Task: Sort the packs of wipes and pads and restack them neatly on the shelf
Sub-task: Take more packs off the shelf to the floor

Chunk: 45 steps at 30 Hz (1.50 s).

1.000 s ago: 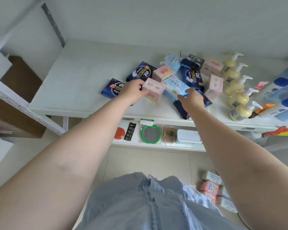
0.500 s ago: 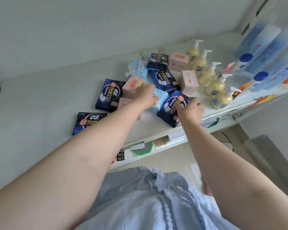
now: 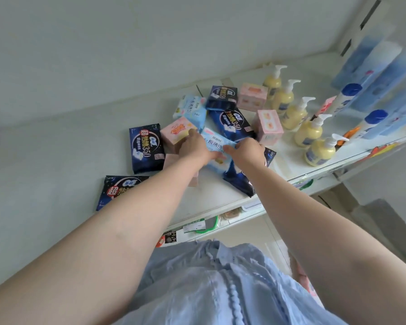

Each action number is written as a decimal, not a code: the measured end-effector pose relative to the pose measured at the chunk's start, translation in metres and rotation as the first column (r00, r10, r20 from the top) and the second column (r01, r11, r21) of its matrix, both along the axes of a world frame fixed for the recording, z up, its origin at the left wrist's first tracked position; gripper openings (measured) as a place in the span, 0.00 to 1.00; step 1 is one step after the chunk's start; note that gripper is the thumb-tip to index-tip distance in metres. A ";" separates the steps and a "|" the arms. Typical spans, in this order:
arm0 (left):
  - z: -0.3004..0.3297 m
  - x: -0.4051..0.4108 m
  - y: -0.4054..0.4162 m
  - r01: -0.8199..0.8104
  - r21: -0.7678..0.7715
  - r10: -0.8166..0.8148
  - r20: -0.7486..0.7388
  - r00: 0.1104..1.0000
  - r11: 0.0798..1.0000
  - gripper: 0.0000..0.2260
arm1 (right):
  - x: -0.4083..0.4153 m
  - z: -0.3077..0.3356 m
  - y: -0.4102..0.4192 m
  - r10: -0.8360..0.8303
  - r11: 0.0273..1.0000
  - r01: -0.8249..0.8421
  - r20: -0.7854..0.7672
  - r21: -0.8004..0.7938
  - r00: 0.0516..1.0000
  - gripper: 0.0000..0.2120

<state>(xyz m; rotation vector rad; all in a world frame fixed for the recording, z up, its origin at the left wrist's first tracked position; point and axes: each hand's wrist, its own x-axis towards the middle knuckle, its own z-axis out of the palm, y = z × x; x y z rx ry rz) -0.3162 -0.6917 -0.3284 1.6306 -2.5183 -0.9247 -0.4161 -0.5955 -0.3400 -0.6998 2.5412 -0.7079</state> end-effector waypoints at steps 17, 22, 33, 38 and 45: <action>0.036 0.109 -0.081 -0.493 0.466 0.677 -0.559 0.479 0.734 0.28 | 0.008 0.017 -0.151 0.034 0.956 0.121 0.514 -0.266 0.857 0.10; 0.040 0.118 -0.088 -0.493 0.453 0.667 -0.573 0.477 0.743 0.24 | 0.004 0.003 -0.159 -0.100 0.974 0.180 0.449 -0.139 0.888 0.28; 0.054 0.143 -0.096 -0.454 0.581 0.736 -0.563 0.376 0.676 0.18 | 0.025 0.056 -0.176 -0.024 0.858 0.218 0.388 -0.465 0.921 0.23; 0.071 0.160 -0.093 -0.214 0.686 0.707 -0.598 0.378 0.695 0.05 | 0.032 0.094 -0.158 0.094 0.799 0.243 0.514 -0.549 0.853 0.13; 0.078 0.156 -0.067 0.119 0.642 0.492 -0.681 0.543 0.757 0.16 | 0.027 0.120 -0.105 0.230 0.824 0.117 0.515 -0.555 0.826 0.14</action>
